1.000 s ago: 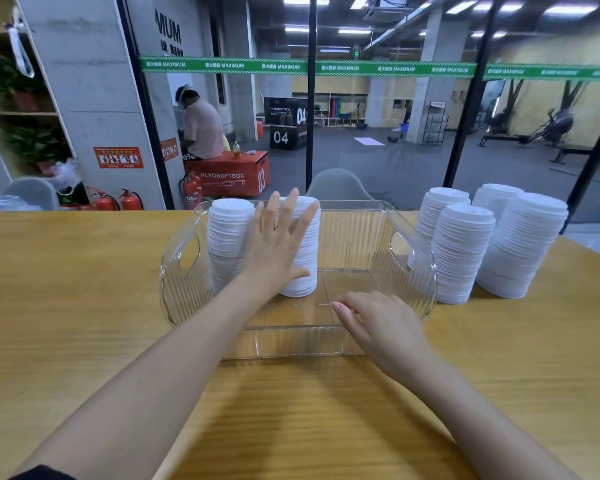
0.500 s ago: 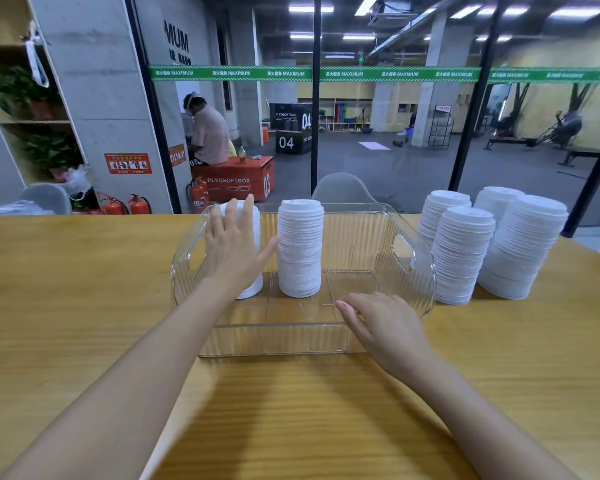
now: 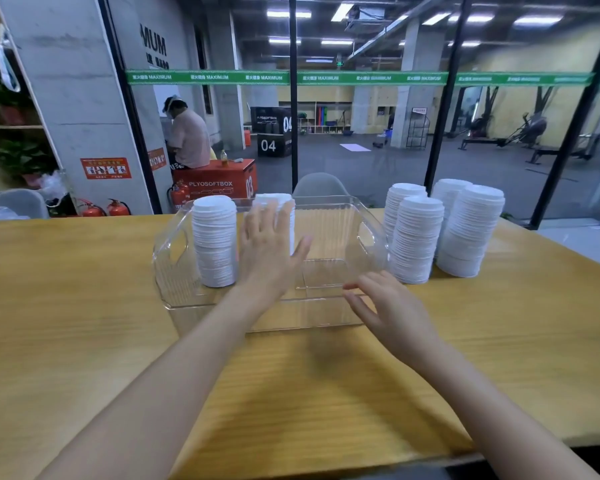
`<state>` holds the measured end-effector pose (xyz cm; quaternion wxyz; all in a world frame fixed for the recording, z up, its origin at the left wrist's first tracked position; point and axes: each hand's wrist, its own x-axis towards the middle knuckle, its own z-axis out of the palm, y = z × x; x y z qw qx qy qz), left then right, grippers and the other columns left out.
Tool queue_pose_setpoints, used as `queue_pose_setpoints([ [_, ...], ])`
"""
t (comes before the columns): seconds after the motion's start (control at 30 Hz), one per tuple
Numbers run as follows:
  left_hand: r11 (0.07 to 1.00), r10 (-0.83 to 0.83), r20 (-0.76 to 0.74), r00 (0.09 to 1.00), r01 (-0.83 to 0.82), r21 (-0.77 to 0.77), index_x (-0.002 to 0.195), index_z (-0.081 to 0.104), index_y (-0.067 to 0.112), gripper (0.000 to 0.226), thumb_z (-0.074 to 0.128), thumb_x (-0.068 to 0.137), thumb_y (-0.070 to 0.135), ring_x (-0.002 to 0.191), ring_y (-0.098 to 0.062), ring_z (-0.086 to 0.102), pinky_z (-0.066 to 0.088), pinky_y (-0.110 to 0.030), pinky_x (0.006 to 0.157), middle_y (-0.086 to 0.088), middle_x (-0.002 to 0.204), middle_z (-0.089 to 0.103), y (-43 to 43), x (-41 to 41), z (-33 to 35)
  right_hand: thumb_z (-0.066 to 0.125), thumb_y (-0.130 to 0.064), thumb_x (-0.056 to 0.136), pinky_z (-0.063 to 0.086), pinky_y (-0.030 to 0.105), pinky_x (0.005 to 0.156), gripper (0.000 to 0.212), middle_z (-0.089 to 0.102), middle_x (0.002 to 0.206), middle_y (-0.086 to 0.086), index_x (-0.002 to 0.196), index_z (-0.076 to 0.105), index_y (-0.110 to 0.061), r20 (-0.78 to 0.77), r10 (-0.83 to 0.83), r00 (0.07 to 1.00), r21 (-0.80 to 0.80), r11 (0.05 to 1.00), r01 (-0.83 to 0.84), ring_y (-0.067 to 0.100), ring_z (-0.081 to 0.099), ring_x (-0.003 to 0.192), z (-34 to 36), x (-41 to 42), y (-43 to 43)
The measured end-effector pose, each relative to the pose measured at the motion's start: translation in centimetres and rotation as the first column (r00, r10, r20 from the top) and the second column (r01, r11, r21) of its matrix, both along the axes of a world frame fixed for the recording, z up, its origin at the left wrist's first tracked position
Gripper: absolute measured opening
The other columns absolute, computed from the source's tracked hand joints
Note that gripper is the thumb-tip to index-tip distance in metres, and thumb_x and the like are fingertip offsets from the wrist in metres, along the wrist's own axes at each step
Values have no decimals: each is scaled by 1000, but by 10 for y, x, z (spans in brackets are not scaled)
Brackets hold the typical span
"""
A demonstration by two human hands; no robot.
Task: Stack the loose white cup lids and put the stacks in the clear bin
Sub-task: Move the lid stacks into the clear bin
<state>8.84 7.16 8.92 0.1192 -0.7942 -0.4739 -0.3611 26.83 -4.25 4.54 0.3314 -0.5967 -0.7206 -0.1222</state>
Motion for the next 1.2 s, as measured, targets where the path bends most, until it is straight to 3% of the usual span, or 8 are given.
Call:
queue_pose_setpoints([
  [0.13, 989, -145, 40, 989, 144, 27, 142, 42, 12, 66, 24, 93, 53, 132, -31, 36, 27, -45, 112, -11, 143, 47, -41, 48, -8, 45, -43, 93, 45, 30, 66, 35, 69, 94, -7, 97, 69, -19, 14, -67, 998, 64, 996, 66, 20, 61, 89, -4, 29, -24],
  [0.27, 951, -303, 96, 948, 295, 90, 137, 49, 13, 53, 36, 96, 44, 129, -28, 41, 33, -43, 108, -8, 137, 53, -67, 102, -21, 65, -27, 92, 45, 32, 68, 14, 71, 99, -5, 100, 70, -17, -8, -195, 981, 23, 980, 195, 24, 63, 94, -14, 76, -41],
  [0.37, 900, -428, 104, 898, 413, 142, 130, 55, 12, 45, 40, 95, 36, 119, -25, 48, 40, -39, 99, -5, 128, 59, -75, 145, -33, 70, -22, 90, 53, 43, 70, 13, 71, 99, -3, 101, 70, -16, -17, -264, 964, -15, 965, 263, 27, 64, 96, -22, 115, -49],
  [0.47, 872, -487, 112, 866, 477, 107, 127, 58, 14, 41, 42, 94, 33, 115, -22, 49, 41, -37, 96, -2, 125, 61, -74, 185, -53, 68, -26, 91, 51, 39, 71, 18, 70, 104, -4, 107, 68, -18, -20, -352, 936, -72, 934, 350, 26, 62, 101, -28, 149, -51],
  [0.67, 885, -459, 82, 885, 463, -54, 123, 61, 15, 44, 41, 90, 35, 108, -26, 56, 50, -42, 88, -1, 119, 64, -49, 241, -76, 60, -34, 95, 43, 36, 90, 48, 57, 134, -2, 139, 47, -22, -86, -499, 862, -307, 837, 454, 22, 48, 124, -29, 200, -29],
  [0.83, 887, -459, 64, 886, 461, -18, 124, 61, 14, 44, 41, 90, 34, 107, -27, 58, 51, -42, 88, -2, 117, 65, -30, 255, -90, 69, -39, 89, 42, 42, 98, 80, 45, 146, 9, 151, 25, -16, -194, -564, 803, -411, 790, 455, 32, 41, 132, -32, 227, 12],
  [1.07, 903, -408, 191, 893, 425, -61, 124, 60, 12, 48, 39, 89, 38, 107, -26, 54, 46, -39, 89, -4, 115, 65, -27, 251, -94, 84, -40, 75, 14, 43, 119, 127, 4, 165, 8, 155, -9, -10, -413, -553, 724, -454, 814, 363, 36, 12, 148, -22, 238, 57],
  [1.2, 890, -420, 219, 881, 447, -89, 124, 59, 11, 50, 37, 89, 39, 109, -28, 54, 47, -41, 92, -5, 118, 63, -26, 250, -95, 91, -42, 62, 20, 47, 118, 143, 28, 158, 4, 155, -15, -18, -506, -559, 658, -447, 821, 354, 39, 18, 144, -22, 238, 75],
])
